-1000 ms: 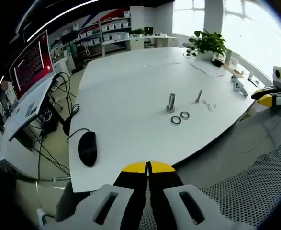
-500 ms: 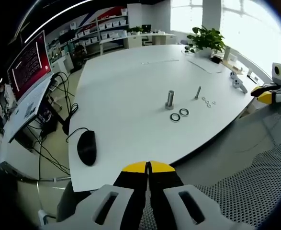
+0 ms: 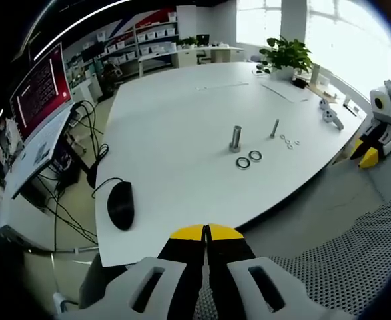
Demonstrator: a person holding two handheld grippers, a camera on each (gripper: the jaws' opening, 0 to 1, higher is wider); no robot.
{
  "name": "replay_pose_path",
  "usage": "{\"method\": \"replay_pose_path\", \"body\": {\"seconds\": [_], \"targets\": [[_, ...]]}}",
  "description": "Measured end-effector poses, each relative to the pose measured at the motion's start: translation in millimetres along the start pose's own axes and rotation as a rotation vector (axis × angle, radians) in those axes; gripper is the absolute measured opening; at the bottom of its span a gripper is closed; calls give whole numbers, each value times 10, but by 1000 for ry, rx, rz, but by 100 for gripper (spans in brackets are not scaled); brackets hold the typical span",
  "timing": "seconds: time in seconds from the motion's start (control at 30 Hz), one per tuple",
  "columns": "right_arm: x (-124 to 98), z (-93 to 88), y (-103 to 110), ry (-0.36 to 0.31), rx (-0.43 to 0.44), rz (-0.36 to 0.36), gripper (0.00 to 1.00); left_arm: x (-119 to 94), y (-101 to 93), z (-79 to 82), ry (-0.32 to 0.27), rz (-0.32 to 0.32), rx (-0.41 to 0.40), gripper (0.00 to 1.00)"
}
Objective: Place the washer onto the threaded stud by aligning its center hole with the stud, sliding it down to the base, and recovering from edge contact or off-axis alignment until the washer reaches the visible bottom stop.
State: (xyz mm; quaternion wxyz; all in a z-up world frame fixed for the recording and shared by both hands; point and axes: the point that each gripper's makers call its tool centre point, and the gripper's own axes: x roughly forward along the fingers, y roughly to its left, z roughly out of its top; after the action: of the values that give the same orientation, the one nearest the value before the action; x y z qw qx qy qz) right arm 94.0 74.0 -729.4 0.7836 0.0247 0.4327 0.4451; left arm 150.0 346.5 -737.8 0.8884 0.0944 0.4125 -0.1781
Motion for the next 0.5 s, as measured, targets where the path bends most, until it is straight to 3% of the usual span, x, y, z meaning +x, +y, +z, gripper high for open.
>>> {"method": "replay_pose_path", "body": {"seconds": [0.5], "targets": [[-9,31,-30,-21,-1,-15,21,-5,-18,28,-15,-3,2,0]]}}
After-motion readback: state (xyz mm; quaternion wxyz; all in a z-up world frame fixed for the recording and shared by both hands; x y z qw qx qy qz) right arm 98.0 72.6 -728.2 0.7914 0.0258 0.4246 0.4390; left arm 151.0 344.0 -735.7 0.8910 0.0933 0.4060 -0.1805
